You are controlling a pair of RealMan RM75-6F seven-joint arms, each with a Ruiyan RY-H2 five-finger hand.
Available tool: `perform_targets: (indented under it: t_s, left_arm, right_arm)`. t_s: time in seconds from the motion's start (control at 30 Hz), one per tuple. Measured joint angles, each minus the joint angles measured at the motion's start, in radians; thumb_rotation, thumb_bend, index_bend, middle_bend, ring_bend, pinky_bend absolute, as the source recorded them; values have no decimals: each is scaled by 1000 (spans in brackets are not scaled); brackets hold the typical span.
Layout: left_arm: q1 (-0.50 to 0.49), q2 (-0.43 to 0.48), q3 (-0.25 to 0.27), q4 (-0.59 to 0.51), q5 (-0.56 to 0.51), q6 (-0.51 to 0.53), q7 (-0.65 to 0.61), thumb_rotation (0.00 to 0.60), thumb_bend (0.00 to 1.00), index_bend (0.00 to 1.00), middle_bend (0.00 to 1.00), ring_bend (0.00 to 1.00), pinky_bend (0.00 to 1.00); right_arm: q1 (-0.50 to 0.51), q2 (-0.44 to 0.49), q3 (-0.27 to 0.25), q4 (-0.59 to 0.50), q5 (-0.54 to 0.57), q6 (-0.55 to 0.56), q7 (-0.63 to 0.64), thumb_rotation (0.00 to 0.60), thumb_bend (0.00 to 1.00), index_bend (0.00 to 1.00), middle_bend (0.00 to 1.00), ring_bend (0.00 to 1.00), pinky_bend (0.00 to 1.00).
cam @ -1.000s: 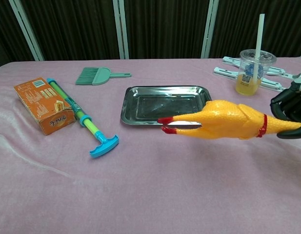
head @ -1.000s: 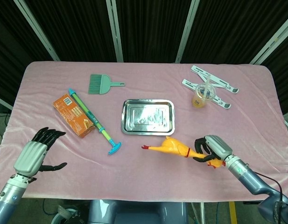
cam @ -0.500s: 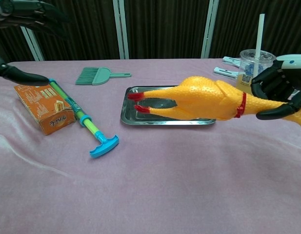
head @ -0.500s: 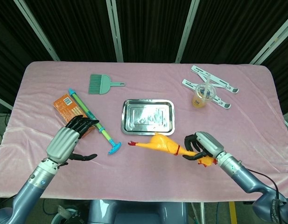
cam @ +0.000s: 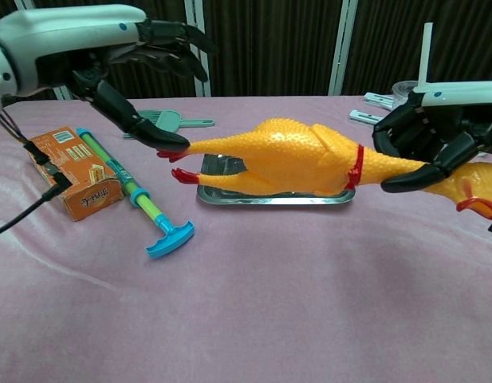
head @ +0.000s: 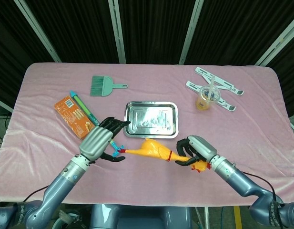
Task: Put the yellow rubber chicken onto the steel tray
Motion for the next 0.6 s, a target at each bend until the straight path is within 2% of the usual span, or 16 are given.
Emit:
perform_targets:
  t_s: [0.33,0.6]
  left_arm:
    - [-114,-79,-18,8,-180,-32,70,600,17,106,178,134,100]
    - [-183,-120,-17,11,-265,-10,122,600,34,137,196,144,101]
  right_arm:
    - [21,-9,24,-21,32,-16,-19,600,494,1000,785,806,926]
    - [27,-2,39,-33,41,-15,2,600,494,1000,785,806,926]
